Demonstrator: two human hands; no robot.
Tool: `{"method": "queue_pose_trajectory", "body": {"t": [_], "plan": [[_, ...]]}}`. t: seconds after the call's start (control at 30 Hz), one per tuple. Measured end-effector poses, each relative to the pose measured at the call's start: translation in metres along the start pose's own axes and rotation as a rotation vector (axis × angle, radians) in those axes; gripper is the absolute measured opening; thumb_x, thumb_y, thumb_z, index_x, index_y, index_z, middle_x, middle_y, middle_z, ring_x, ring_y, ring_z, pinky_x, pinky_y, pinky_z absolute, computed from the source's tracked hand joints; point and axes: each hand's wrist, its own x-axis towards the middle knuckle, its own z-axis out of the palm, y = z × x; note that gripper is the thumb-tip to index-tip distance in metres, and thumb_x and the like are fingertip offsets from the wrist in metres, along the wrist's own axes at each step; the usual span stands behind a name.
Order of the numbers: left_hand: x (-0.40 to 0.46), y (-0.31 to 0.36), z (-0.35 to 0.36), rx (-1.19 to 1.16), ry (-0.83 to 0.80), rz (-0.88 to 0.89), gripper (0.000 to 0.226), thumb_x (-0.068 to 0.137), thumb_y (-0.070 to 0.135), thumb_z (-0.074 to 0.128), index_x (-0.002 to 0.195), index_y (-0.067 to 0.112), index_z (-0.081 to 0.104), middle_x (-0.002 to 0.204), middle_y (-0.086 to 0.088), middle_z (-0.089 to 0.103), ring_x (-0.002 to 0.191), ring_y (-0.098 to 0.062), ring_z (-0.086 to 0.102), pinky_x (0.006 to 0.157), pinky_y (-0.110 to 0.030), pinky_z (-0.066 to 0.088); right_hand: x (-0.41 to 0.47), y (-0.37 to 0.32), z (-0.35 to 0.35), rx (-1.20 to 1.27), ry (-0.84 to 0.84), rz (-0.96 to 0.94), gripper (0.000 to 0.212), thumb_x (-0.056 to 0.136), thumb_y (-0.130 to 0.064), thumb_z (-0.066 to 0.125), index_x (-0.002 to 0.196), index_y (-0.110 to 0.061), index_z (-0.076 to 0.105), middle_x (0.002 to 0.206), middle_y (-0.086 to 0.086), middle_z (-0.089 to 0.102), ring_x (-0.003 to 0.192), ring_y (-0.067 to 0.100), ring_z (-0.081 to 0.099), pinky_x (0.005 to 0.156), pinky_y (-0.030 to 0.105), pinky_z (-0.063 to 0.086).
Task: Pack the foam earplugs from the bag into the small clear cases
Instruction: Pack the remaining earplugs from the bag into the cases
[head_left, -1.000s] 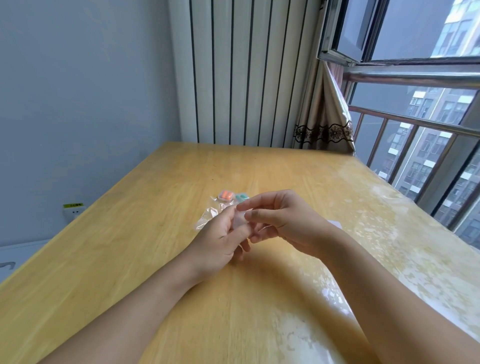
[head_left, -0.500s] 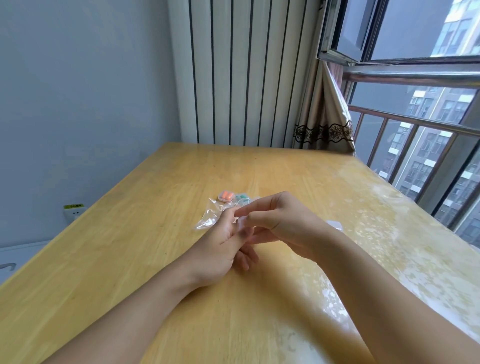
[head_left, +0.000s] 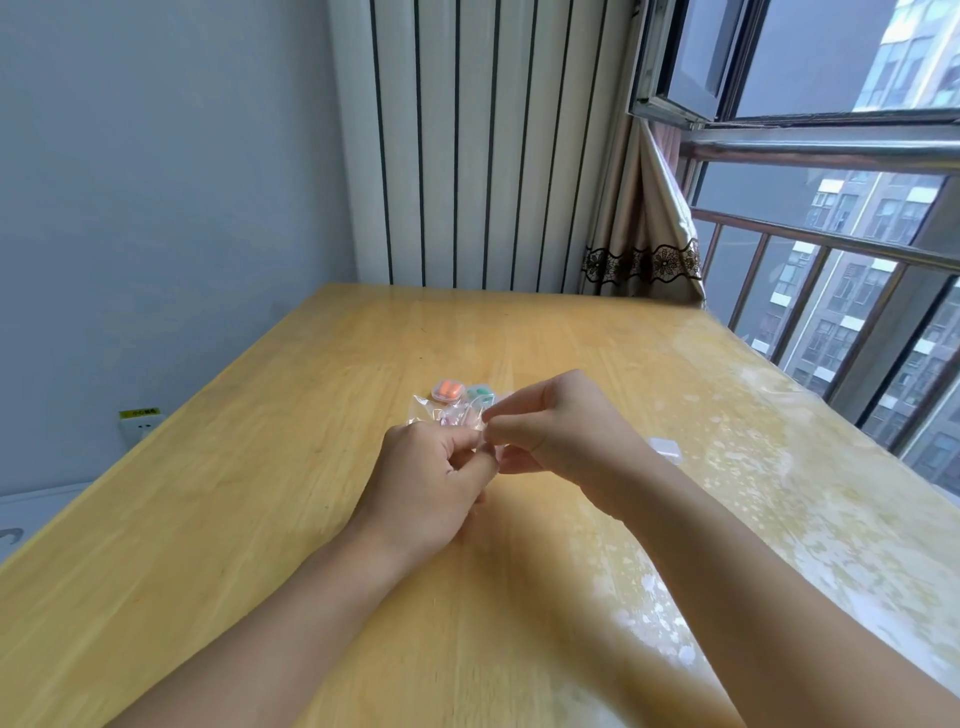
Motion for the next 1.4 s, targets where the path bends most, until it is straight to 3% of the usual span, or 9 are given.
{"method": "queue_pose_trajectory", "body": {"t": [0.13, 0.37, 0.53, 0.73, 0.93, 1.1, 1.2, 1.3, 1.4], "plan": [[0.004, -0.008, -0.003, -0.024, -0.070, -0.036, 0.032, 0.089, 0.027, 0.066, 0.067, 0.006, 0.075, 0.061, -0.009, 0.071, 0.060, -0.029, 0.071, 0.062, -0.048, 0.060, 0.000, 0.001, 0.002, -0.168, -0.002, -0.015, 0.017, 0.069, -0.014, 0.072, 0.076, 0.001, 0.077, 0.081, 0.024, 0.074, 0.071, 0.023, 0.073, 0.083, 0.054, 0.062], [0.004, -0.008, -0.003, 0.030, -0.118, -0.025, 0.036, 0.079, 0.035, 0.063, 0.060, 0.006, 0.070, 0.057, -0.013, 0.067, 0.057, -0.030, 0.069, 0.060, -0.048, 0.060, -0.004, -0.002, -0.001, -0.161, -0.082, -0.021, 0.007, 0.076, -0.003, 0.074, 0.072, -0.003, 0.079, 0.079, 0.024, 0.074, 0.069, 0.018, 0.068, 0.079, 0.039, 0.065], [0.000, -0.003, -0.001, 0.225, -0.096, 0.026, 0.064, 0.062, 0.064, 0.040, 0.070, 0.009, 0.073, 0.061, -0.015, 0.060, 0.052, -0.018, 0.043, 0.053, -0.039, 0.047, -0.005, 0.002, 0.012, -0.164, -0.044, -0.020, 0.014, 0.065, -0.011, 0.071, 0.065, 0.003, 0.073, 0.057, 0.010, 0.056, 0.054, 0.013, 0.046, 0.059, 0.031, 0.043], [0.010, -0.010, -0.011, 0.181, -0.018, -0.076, 0.033, 0.085, 0.023, 0.048, 0.061, 0.004, 0.059, 0.061, -0.015, 0.065, 0.055, -0.040, 0.063, 0.047, -0.046, 0.057, -0.003, 0.007, 0.019, -0.006, -0.032, 0.016, 0.011, 0.075, 0.010, 0.066, 0.081, 0.009, 0.076, 0.071, 0.022, 0.071, 0.061, 0.008, 0.070, 0.078, 0.042, 0.065], [0.008, -0.007, -0.016, -0.002, -0.118, -0.256, 0.031, 0.091, 0.015, 0.056, 0.071, -0.005, 0.068, 0.052, -0.006, 0.062, 0.034, -0.014, 0.047, 0.036, -0.023, 0.039, 0.006, 0.010, -0.007, 0.024, -0.318, 0.048, 0.030, 0.081, 0.016, 0.070, 0.109, 0.006, 0.073, 0.084, 0.023, 0.073, 0.070, 0.026, 0.073, 0.075, 0.039, 0.064], [0.005, -0.010, -0.013, 0.169, -0.295, -0.183, 0.014, 0.080, 0.019, 0.069, 0.068, 0.013, 0.073, 0.051, 0.002, 0.061, 0.044, -0.008, 0.048, 0.054, -0.023, 0.046, 0.007, 0.018, -0.028, -0.276, -0.308, 0.059, 0.020, 0.078, 0.000, 0.083, 0.098, -0.003, 0.080, 0.072, 0.006, 0.075, 0.063, 0.012, 0.072, 0.060, 0.024, 0.058], [0.007, -0.012, -0.013, 0.148, -0.216, -0.156, 0.013, 0.077, 0.017, 0.072, 0.064, 0.015, 0.074, 0.047, 0.006, 0.056, 0.044, -0.006, 0.045, 0.050, -0.018, 0.042, 0.013, 0.020, -0.031, -0.302, -0.238, 0.002, 0.014, 0.078, -0.013, 0.087, 0.090, -0.009, 0.081, 0.070, 0.003, 0.074, 0.063, 0.010, 0.067, 0.057, 0.021, 0.053], [0.015, -0.018, -0.020, 0.048, 0.123, -0.110, 0.009, 0.071, 0.020, 0.073, 0.063, 0.015, 0.072, 0.050, 0.006, 0.051, 0.047, -0.008, 0.041, 0.048, -0.016, 0.037, 0.021, 0.025, -0.031, -0.222, -0.008, -0.153, 0.010, 0.087, -0.023, 0.079, 0.086, -0.013, 0.081, 0.065, -0.005, 0.073, 0.058, 0.002, 0.060, 0.052, 0.016, 0.043], [0.025, -0.031, -0.032, 0.193, 0.244, -0.064, 0.043, 0.062, 0.040, 0.068, 0.103, 0.028, 0.073, 0.097, 0.013, 0.065, 0.091, -0.007, 0.057, 0.080, -0.020, 0.043, 0.025, 0.029, -0.015, -0.280, 0.119, -0.312, 0.012, 0.093, -0.021, 0.072, 0.096, -0.015, 0.082, 0.084, -0.012, 0.074, 0.065, 0.002, 0.062, 0.057, 0.015, 0.046]]}}
